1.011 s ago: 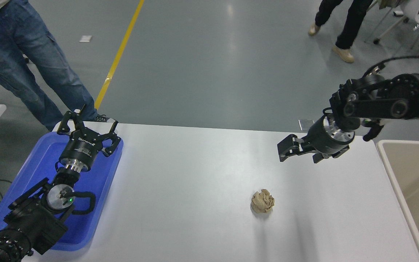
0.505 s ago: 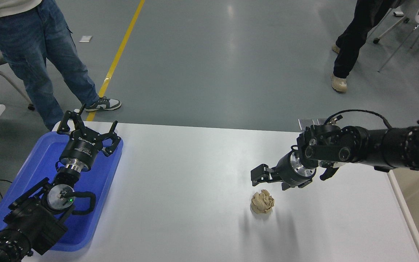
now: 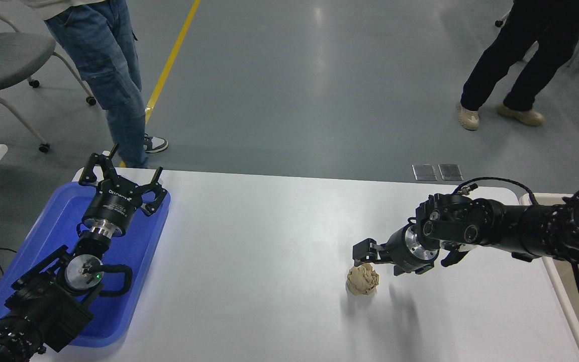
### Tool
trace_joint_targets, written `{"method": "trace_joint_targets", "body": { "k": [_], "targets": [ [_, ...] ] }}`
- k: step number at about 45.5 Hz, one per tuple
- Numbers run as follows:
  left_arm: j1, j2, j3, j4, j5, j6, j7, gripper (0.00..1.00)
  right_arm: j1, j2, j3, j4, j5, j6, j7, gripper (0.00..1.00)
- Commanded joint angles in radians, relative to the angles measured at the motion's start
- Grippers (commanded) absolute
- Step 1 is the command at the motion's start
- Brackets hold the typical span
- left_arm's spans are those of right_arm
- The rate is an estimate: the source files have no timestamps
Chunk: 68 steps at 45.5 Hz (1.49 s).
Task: Pick up paper ball place in dustbin
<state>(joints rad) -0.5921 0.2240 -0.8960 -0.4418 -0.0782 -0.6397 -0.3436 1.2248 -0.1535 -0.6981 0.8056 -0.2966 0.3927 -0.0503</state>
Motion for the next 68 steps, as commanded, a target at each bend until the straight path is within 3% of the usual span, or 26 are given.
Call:
{"method": "trace_joint_targets", "body": {
  "k": [1,57,61,66,68],
  "targets": [
    [0.000,0.000,0.000,0.000,0.000,0.000,0.000,1.00,-0.034,0.002,0.005,-0.009,0.001,-0.008,0.001,1.00],
    [0.000,0.000,0.000,0.000,0.000,0.000,0.000,1.00,-0.096,0.005,0.066,-0.013,-0.003,-0.106,0.004,0.97],
    [0.000,0.000,0.000,0.000,0.000,0.000,0.000,1.00,-0.102,0.012,0.066,-0.011,-0.016,-0.114,0.007,0.86],
    [0.000,0.000,0.000,0.000,0.000,0.000,0.000,1.00,-0.099,0.020,0.066,-0.006,-0.082,-0.129,0.007,0.58],
    [0.000,0.000,0.000,0.000,0.000,0.000,0.000,1.00,-0.099,0.022,0.066,-0.006,-0.111,-0.144,0.007,0.55]
  ]
}}
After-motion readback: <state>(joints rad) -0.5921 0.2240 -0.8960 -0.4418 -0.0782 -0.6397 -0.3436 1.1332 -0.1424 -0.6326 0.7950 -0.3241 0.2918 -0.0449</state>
